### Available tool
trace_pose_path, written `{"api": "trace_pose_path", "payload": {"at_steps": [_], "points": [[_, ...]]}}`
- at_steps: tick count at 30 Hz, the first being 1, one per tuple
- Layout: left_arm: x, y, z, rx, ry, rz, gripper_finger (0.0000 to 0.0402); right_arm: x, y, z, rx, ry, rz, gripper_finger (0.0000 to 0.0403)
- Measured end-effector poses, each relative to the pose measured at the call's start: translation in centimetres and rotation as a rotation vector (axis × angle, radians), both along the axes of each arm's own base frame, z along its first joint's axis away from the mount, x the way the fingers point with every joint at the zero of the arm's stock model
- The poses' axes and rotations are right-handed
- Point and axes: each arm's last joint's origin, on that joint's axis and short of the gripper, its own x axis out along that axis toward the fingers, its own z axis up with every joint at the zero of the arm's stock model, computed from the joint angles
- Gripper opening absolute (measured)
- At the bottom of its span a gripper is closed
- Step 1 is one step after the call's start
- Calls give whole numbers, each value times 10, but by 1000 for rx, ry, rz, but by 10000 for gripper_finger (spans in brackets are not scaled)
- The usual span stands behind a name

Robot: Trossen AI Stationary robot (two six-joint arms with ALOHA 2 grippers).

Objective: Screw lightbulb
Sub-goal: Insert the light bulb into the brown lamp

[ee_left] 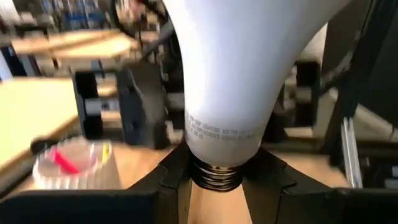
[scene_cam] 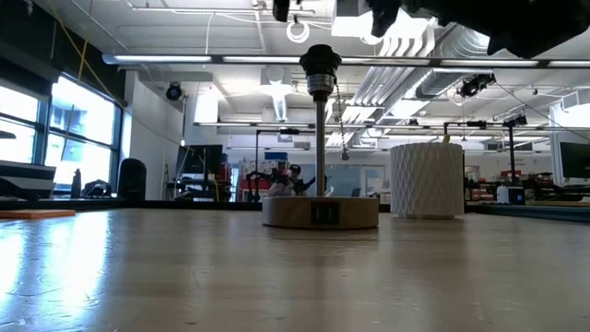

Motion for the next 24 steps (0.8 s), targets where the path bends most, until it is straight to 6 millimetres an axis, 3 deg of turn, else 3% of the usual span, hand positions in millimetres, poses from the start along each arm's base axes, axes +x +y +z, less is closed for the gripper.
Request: {"api": "trace_pose_path", "payload": {"at_steps": [4, 16, 24], "points": [[-7, 3, -1, 2, 84, 11, 96, 8, -6, -3, -14, 112, -17, 218], [-11, 4, -6, -19, 153, 43, 96, 32, -5, 24, -138, 274, -13, 221], [-12, 3, -9, -41, 184, 46, 96, 35, -5, 37, -161, 343, -15, 222]]}}
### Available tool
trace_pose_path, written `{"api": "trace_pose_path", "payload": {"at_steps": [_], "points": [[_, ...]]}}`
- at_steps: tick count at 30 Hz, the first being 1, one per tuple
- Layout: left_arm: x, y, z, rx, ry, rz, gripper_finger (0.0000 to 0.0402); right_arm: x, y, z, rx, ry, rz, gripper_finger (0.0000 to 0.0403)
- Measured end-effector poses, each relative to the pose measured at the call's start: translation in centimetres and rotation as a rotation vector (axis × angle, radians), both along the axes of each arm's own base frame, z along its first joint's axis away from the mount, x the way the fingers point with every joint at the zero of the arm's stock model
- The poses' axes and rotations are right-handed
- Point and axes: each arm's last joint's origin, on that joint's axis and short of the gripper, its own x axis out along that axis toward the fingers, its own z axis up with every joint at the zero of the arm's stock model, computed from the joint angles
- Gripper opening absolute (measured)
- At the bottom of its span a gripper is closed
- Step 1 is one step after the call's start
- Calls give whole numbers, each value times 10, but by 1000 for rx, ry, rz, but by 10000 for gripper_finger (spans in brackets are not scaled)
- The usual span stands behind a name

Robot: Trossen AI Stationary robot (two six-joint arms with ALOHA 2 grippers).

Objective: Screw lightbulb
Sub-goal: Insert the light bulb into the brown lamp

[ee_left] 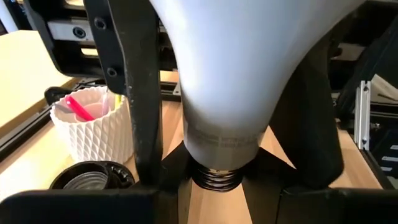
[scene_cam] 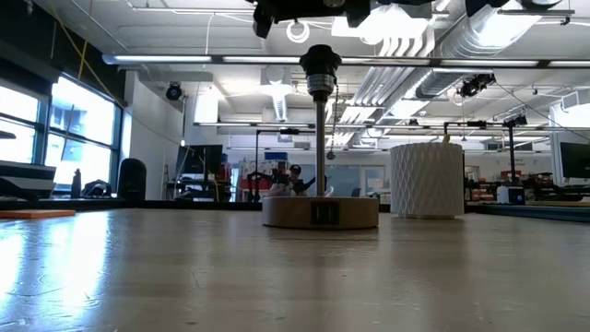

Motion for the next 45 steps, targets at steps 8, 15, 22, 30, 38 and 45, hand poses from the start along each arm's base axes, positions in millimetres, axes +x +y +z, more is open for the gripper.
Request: {"api": "trace_pose_path", "payload": {"at_steps": [8, 15, 22, 30, 38, 45], "points": [[-1, -2, -5, 17, 44, 0, 96, -9, 7, 8, 3, -3, -41, 217], [-1, -2, -5, 15, 47, 0, 96, -12, 16, 3, -28, -31, -106, 186], [-2, -3, -5, 28, 52, 18, 97, -11, 11, 3, -2, -46, -121, 157], [-29, -1, -22, 52, 313, 172, 224, -8, -26, 9, 48, -83, -168, 152], [-42, -11, -28, 72, 313, 305, 238, -7, -68, 1, 121, -28, -12, 151], [-39, -4, -60, 68, 112, 327, 232, -6, -77, -4, 131, -2, 55, 151]]}}
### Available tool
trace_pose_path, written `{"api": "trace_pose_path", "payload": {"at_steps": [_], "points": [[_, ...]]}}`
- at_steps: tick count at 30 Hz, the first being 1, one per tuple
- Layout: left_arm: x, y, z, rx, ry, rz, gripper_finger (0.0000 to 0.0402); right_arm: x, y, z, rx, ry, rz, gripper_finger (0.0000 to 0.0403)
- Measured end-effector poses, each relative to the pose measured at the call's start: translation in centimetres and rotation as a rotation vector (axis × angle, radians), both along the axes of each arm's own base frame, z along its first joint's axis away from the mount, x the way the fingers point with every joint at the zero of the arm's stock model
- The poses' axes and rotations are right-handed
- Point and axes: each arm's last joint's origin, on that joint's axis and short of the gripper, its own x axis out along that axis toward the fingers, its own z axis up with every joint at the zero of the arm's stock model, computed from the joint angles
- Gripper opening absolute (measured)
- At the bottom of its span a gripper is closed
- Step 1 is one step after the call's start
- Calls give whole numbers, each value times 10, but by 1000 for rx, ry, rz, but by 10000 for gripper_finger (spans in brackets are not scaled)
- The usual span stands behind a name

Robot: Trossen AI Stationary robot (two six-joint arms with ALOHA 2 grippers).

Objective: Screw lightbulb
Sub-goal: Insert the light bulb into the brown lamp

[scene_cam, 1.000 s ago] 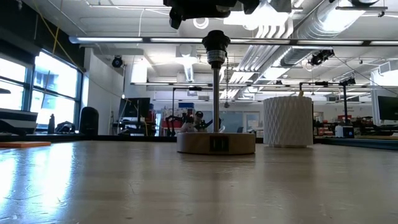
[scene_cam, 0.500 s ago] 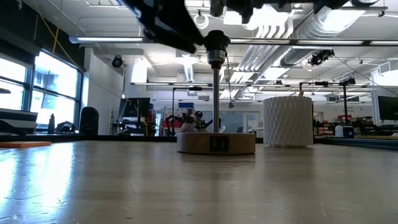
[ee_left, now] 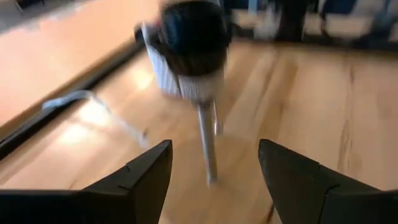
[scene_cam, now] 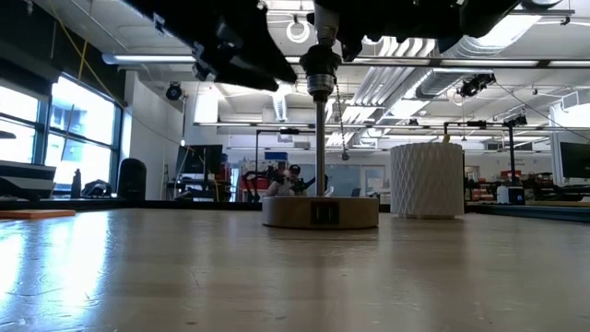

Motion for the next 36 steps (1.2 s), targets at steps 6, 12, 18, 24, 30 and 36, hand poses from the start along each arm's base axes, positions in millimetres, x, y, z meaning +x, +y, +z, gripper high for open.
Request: {"api": "trace_pose_path", "payload": {"at_steps": [6, 12, 18, 24, 30, 36], "points": [[9, 19, -26, 70, -200, 2, 232, 3, 0, -5, 6, 18, 10, 149], [32, 33, -40, 79, -260, -6, 232, 4, -1, -5, 2, 7, 10, 149], [45, 37, -37, 78, -283, 28, 213, 4, -1, -6, 2, 15, 2, 149], [48, 35, -30, 74, -293, -38, 140, 4, -1, -6, 1, 15, -14, 149], [50, 33, -30, 63, -275, -210, 140, 5, 11, -6, -22, 9, 34, 147], [52, 34, -31, -4, -277, -430, 140, 4, 18, -5, -54, -16, 170, 147]]}}
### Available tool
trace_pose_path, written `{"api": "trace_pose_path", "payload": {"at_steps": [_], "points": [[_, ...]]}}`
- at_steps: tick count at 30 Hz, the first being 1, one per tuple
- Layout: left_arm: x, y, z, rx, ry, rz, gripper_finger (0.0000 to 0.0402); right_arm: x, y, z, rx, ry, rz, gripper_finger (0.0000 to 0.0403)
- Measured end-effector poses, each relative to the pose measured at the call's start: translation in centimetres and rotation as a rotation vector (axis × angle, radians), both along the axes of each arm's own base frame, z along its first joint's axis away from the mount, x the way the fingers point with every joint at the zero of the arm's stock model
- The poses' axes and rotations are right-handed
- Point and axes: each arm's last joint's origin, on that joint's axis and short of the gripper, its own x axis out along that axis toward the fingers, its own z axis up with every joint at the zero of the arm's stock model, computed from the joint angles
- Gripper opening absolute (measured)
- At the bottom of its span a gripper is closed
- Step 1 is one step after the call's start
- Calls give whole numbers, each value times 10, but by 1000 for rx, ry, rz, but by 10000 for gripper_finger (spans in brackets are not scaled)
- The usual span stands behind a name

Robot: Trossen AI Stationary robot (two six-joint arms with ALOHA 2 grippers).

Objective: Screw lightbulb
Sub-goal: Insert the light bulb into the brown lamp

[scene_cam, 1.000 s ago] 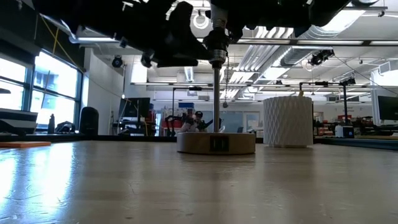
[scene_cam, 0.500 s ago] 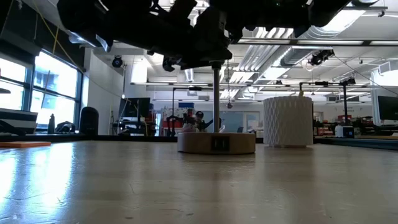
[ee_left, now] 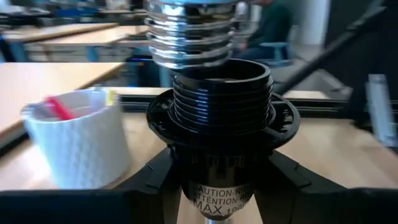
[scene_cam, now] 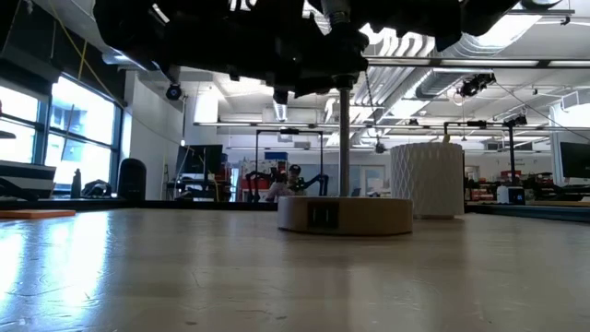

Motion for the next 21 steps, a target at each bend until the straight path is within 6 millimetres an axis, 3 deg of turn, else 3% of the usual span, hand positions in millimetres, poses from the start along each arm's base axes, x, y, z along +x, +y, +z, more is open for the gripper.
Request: {"api": "trace_pose_path", "payload": {"at_steps": [12, 21], "points": [[-28, 2, -3, -24, 1, -95, 140, -7, 9, -6, 38, -194, 112, 147], [-28, 0, -3, -39, 3, -129, 140, 20, 6, -28, 131, -230, 252, 146]]}}
